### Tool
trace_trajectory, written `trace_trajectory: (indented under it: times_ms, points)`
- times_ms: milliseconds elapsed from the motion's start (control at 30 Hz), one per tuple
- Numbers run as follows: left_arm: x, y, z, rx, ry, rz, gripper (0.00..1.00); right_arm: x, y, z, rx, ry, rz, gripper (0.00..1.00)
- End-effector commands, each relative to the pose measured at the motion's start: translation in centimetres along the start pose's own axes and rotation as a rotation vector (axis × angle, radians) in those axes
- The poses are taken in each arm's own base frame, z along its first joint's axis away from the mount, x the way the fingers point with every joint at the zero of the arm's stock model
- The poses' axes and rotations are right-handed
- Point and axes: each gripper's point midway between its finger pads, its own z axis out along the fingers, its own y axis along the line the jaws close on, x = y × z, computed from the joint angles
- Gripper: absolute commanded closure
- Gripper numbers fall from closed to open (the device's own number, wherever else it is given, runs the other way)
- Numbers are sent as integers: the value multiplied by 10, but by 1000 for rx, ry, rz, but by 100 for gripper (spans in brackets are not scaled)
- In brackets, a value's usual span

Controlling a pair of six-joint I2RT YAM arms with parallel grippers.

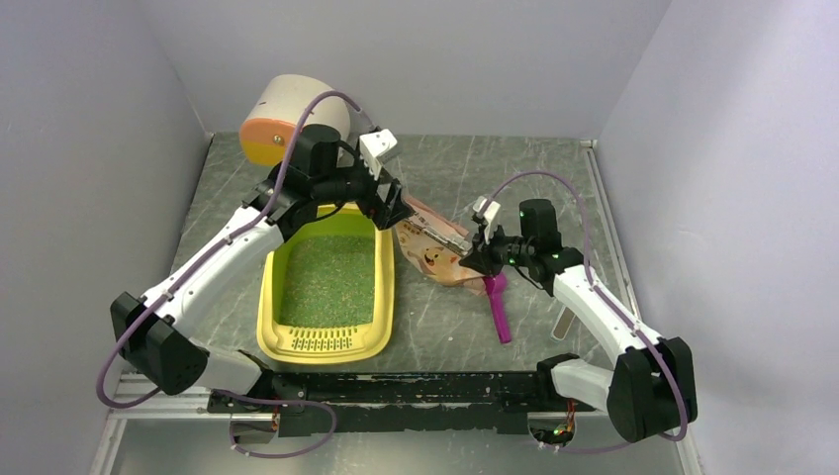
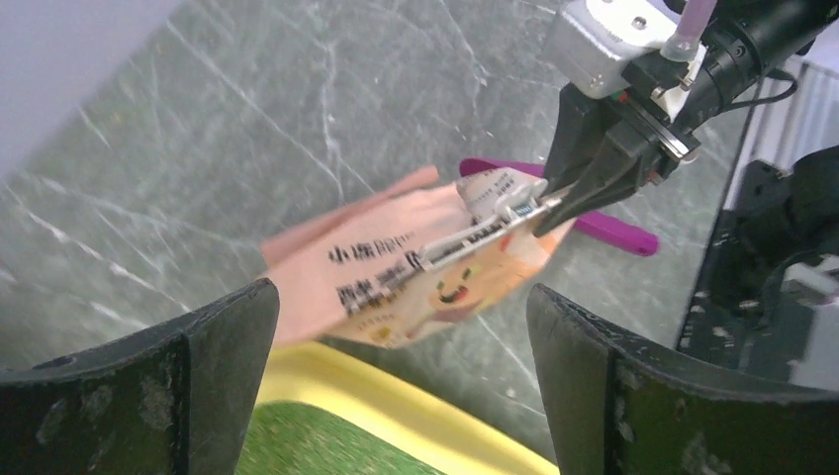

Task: Fill the litter box with clean litter
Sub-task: Move the cat litter bag to the center of the board.

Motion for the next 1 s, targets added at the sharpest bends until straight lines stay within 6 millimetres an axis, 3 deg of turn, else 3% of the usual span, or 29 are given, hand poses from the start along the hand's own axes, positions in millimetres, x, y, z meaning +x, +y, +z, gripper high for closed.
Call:
trace_trajectory:
  times_ms: [0,100,200,300,433,500,600,967]
  points:
    - [-29,0,13,73,-131,297,1,-14,9,1,-64,-69,-80,100]
    - [-19,9,31,99,-86,374,1,-10,-4,3,-8,-38,-69,99]
    - [1,12,51,186,-6,428,1,-10,-15,2,52,-24,-50,89]
    - [20,15,66,257,58,479,1,-15,-13,1,55,-43,-52,84]
    - [43,34,87,253,151,509,3,-20,-12,-2,59,-55,-49,76]
    - [55,41,93,267,210,530,10,-21,-13,-5,69,-45,-42,71]
    - [72,44,98,288,261,518,12,-21,-12,-5,69,-43,-29,63]
    - [99,53,112,297,328,563,16,-31,-20,-10,129,-61,-8,54]
